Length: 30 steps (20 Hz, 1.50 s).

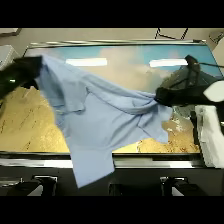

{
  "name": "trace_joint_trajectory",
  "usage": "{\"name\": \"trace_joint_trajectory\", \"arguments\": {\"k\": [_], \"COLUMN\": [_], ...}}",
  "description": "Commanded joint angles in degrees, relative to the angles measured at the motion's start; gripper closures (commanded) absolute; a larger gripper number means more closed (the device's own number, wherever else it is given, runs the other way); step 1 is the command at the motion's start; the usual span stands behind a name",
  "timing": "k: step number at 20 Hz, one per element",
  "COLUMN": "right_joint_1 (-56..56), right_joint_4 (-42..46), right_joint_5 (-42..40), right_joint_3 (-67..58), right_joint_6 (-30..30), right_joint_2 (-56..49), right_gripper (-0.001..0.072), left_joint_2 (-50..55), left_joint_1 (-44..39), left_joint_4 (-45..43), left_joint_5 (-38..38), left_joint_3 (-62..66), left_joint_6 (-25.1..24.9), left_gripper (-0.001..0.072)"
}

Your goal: Fold the clothes and pants, and hang the long-sleeved shirts on hangers.

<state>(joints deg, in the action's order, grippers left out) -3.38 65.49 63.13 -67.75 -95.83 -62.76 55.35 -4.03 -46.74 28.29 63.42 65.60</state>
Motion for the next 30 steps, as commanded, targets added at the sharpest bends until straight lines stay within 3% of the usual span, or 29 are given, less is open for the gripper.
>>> {"name": "trace_joint_trajectory", "arguments": {"k": [1,4,6,7,8,9,10,11,13,15,16,17,21,27,29,30], "right_joint_1": [0.0,0.0,0.2,1.0,3.0,6.3,10.4,14.9,24.5,32.0,34.1,35.6,34.8,33.8,33.8,33.8], "right_joint_4": [-10.6,-21.0,-22.1,-22.0,-21.9,-21.2,-20.0,-17.3,-9.0,-0.9,0.4,0.1,-1.2,0.0,0.1,-0.6], "right_joint_5": [-22.1,-20.1,-19.0,-18.4,-16.1,-11.5,-6.0,0.0,11.9,20.3,22.8,24.3,22.4,17.6,15.5,13.9], "right_joint_3": [6.1,6.1,6.1,5.9,4.8,2.5,-0.2,-3.0,-5.9,-4.5,-2.8,-0.7,5.2,5.7,6.2,7.1], "right_joint_6": [-0.4,-1.4,-0.7,-0.7,0.3,3.6,7.3,9.2,9.5,9.5,9.5,9.6,10.0,10.4,10.3,10.3], "right_joint_2": [-11.9,-21.1,-23.7,-23.6,-23.2,-22.6,-21.9,-21.2,-19.3,-17.9,-17.6,-17.4,-17.2,-17.3,-17.6,-17.6], "right_gripper": [0.0666,0.0666,0.0649,0.0548,0.0403,0.0242,0.0157,0.0132,0.0136,0.0149,0.0150,0.0150,0.0150,0.0149,0.0148,0.0148], "left_joint_2": [12.5,20.3,23.6,24.5,24.7,24.5,24.3,24.3,24.3,24.3,24.1,23.8,23.7,24.2,24.2,24.2], "left_joint_1": [-0.1,-0.1,0.0,0.4,1.5,3.6,6.8,10.2,17.2,21.5,22.4,22.5,16.8,5.9,3.8,3.5], "left_joint_4": [-1.0,-1.0,-1.0,-1.0,-1.1,-1.1,-1.5,-2.4,-6.4,-11.0,-11.1,-9.6,5.6,11.3,11.3,11.3], "left_joint_5": [0.7,7.9,13.5,16.2,19.6,24.0,30.4,36.8,48.4,54.0,53.4,51.1,39.7,25.0,21.6,21.4], "left_joint_3": [-3.1,-3.1,-3.1,-3.1,-2.9,-2.4,-1.5,-0.8,-1.4,-5.2,-8.5,-12.7,-24.9,-26.4,-26.4,-26.4], "left_joint_6": [5.6,16.0,20.7,22.3,22.5,21.8,19.5,17.2,16.7,16.7,16.7,16.6,9.4,11.9,13.5,13.2], "left_gripper": [0.0678,0.0678,0.0677,0.0646,0.0500,0.0304,0.0156,0.0144,0.0150,0.0158,0.0247,0.0276,0.0275,0.0287,0.0505,0.0685]}}
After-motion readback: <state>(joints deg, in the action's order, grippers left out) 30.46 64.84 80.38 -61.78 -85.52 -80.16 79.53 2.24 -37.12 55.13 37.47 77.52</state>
